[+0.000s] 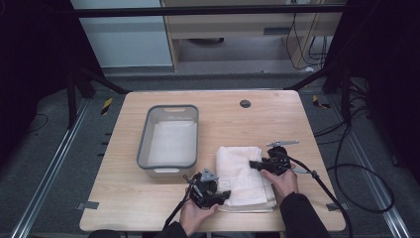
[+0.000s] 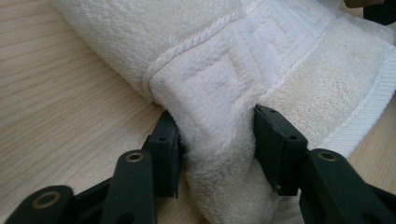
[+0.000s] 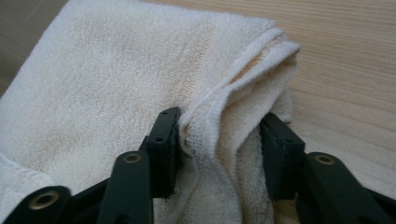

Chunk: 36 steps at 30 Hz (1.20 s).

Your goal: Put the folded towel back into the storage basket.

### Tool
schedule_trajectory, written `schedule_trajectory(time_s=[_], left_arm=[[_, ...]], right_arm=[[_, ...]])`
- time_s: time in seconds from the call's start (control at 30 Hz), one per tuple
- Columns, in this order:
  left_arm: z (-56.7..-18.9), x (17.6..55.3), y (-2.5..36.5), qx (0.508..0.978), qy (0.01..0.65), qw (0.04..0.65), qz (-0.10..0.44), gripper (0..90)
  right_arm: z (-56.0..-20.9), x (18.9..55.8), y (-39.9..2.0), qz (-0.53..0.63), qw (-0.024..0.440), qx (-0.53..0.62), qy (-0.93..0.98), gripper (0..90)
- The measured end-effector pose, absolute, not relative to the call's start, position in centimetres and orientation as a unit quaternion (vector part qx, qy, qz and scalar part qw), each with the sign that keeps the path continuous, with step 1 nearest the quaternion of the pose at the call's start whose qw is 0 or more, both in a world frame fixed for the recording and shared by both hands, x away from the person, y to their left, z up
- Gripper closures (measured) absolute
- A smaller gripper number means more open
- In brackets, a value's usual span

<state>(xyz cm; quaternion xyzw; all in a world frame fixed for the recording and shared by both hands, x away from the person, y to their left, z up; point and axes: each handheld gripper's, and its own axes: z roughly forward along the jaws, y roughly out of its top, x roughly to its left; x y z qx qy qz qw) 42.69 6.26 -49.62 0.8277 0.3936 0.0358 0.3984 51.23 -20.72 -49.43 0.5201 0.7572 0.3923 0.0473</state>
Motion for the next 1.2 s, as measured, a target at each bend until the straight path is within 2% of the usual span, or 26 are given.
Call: schedule_trajectory(time_s=[0.17,0.3,0.43,1.2], left_arm=[[-49.5,42.5,6.2,0.827,0.387,0.405,0.041,66.1],[-49.4,42.6,6.5,0.825,0.385,0.413,0.034,69.9],[-49.0,42.6,6.7,0.820,0.387,0.421,0.024,70.7],[-44.9,41.3,7.3,0.818,0.345,0.457,0.058,70.7]], right_arm=[[-49.3,51.1,-20.7,0.398,0.050,0.515,0.758,63.9],[-49.1,51.2,-20.8,0.400,0.041,0.518,0.755,65.5],[-48.7,51.1,-20.9,0.402,0.043,0.521,0.751,65.5],[-43.4,48.7,-21.6,0.461,0.086,0.495,0.731,65.3]])
